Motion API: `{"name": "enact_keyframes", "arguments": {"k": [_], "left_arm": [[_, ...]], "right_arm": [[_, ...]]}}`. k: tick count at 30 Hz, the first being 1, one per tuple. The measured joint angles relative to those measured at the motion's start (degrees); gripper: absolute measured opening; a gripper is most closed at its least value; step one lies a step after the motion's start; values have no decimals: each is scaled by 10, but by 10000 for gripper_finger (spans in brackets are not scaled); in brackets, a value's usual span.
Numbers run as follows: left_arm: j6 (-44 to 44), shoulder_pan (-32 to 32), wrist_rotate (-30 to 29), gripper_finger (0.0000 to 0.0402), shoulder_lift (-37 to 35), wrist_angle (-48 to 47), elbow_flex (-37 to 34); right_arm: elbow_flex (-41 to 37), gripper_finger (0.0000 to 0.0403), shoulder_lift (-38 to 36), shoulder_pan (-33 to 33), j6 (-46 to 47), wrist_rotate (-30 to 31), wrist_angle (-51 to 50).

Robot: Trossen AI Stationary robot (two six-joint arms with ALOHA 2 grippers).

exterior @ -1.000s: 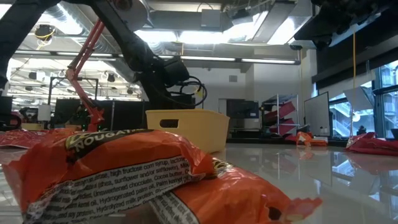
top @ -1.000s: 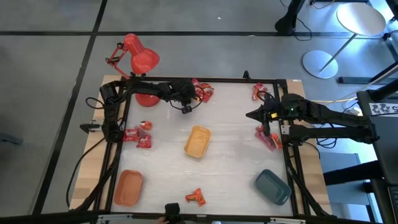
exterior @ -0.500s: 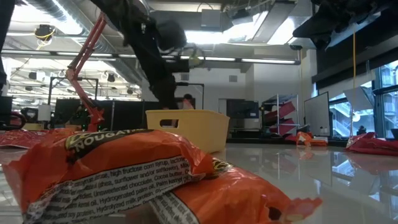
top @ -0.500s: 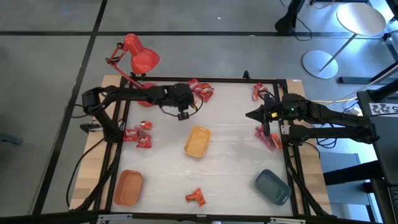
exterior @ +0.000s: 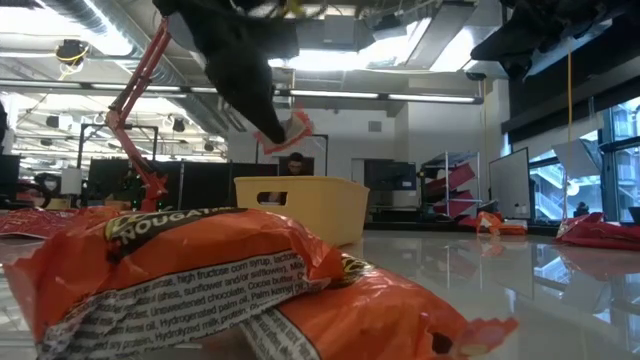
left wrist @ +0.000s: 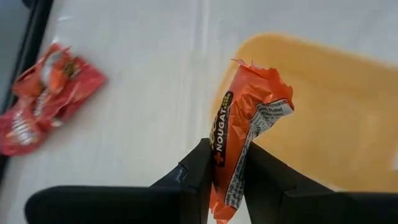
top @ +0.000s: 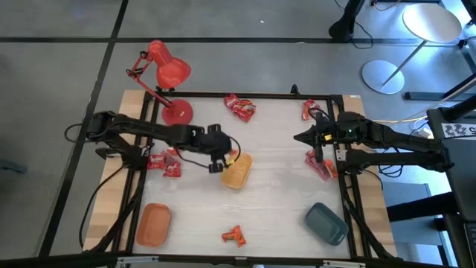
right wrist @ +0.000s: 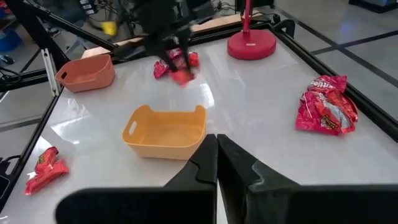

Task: Sort candy
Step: Put the orange candy into the yellow bin

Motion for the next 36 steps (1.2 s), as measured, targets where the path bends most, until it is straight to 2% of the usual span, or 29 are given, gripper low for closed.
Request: {"name": "enact_keyframes", "arguments": {"k": [6, 12, 17, 23, 29, 36], "left_arm": [[-51, -38, 0, 63, 29, 45, -1], [-92, -45, 0, 66, 78, 67, -1], [-92, -45, 4, 68, 106, 83, -1], [-92, -45, 5, 60, 105, 90, -1], [-159, -44, 57, 67, 107, 98, -1], [-280, -42, 58, 70, 108, 99, -1]], "right_arm": [[0, 5, 0, 0, 0, 10, 12], [0, 5, 0, 0, 1, 10, 12], [0, 5, 0, 0, 1, 9, 12], [0, 5, 0, 0, 1, 9, 12], [0, 5, 0, 0, 1, 9, 13], [0, 5, 0, 0, 2, 1, 10]]}}
